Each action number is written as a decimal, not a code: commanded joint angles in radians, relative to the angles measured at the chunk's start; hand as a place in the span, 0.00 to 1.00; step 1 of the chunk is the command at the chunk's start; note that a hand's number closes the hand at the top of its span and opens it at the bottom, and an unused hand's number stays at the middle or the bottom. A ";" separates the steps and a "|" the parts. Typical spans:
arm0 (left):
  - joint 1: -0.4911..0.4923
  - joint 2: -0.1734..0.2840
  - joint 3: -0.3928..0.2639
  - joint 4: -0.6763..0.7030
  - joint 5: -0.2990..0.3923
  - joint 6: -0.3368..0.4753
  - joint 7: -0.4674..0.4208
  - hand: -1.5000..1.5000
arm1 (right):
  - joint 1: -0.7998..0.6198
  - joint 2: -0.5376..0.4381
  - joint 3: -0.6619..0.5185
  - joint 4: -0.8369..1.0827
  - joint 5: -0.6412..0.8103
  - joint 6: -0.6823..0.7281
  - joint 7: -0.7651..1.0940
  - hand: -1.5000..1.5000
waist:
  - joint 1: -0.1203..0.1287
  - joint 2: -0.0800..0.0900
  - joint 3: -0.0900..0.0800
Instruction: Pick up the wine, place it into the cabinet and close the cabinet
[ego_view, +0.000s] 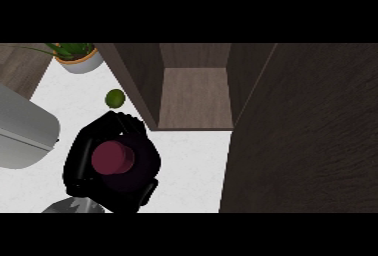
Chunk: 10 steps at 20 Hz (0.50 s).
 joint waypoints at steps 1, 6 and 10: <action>-0.105 -0.070 -0.023 0.019 -0.039 0.070 0.081 1.00 | 0.025 -0.032 -0.074 -0.143 -0.130 0.019 0.063 0.00 | -0.005 0.001 0.000; -0.250 -0.107 -0.076 0.091 -0.052 0.180 0.124 1.00 | 0.007 0.023 0.037 -0.135 -0.022 -0.022 0.077 0.00 | -0.008 0.001 -0.001; -0.292 -0.108 -0.162 0.098 -0.128 0.312 0.144 1.00 | -0.033 0.000 -0.031 -0.070 -0.054 -0.011 0.069 0.00 | -0.002 0.001 0.000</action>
